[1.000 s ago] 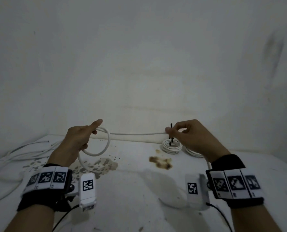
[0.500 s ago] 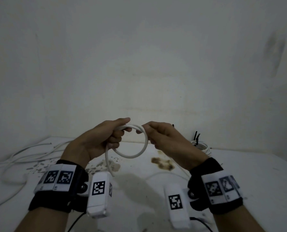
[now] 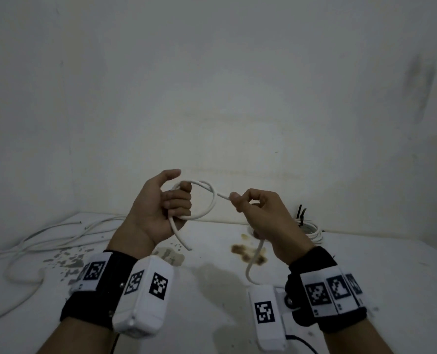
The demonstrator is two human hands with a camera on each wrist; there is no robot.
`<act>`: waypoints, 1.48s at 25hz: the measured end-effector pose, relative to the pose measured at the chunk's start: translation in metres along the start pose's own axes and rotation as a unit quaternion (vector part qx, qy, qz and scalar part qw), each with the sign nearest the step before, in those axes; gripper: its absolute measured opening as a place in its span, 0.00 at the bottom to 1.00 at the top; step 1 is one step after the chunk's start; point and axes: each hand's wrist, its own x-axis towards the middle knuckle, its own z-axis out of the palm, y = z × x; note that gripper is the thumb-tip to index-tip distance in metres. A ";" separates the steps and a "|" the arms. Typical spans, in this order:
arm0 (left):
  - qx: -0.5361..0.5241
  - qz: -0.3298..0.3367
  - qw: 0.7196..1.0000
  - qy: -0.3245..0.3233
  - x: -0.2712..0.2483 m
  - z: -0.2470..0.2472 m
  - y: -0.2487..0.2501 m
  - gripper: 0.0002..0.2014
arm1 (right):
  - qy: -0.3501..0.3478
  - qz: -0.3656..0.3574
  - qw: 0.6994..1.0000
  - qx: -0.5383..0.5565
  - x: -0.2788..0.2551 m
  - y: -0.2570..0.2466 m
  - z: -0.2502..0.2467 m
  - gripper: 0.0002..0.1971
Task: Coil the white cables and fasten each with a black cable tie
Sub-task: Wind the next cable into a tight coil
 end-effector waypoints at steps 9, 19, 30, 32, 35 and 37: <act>-0.086 0.083 0.987 0.104 0.006 -0.017 0.008 0.23 | 0.016 -0.023 0.997 -0.072 0.003 0.007 0.006 0.28; 0.242 0.066 0.967 0.033 0.001 0.021 -0.018 0.21 | 0.026 -0.175 0.974 -0.143 -0.006 -0.005 0.027 0.07; 0.333 0.224 0.911 0.090 0.003 0.032 -0.034 0.20 | 0.004 0.053 0.977 0.205 -0.008 -0.015 0.012 0.08; 0.307 0.233 0.917 0.106 0.004 0.032 -0.034 0.19 | -0.012 0.035 0.985 0.170 -0.010 -0.018 0.008 0.08; 0.314 0.213 0.915 0.135 0.005 0.033 -0.040 0.22 | -0.049 0.041 0.991 0.122 -0.014 -0.025 0.004 0.10; 0.375 0.177 0.897 0.150 0.004 0.034 -0.045 0.24 | -0.105 0.049 0.989 0.094 -0.018 -0.029 0.004 0.15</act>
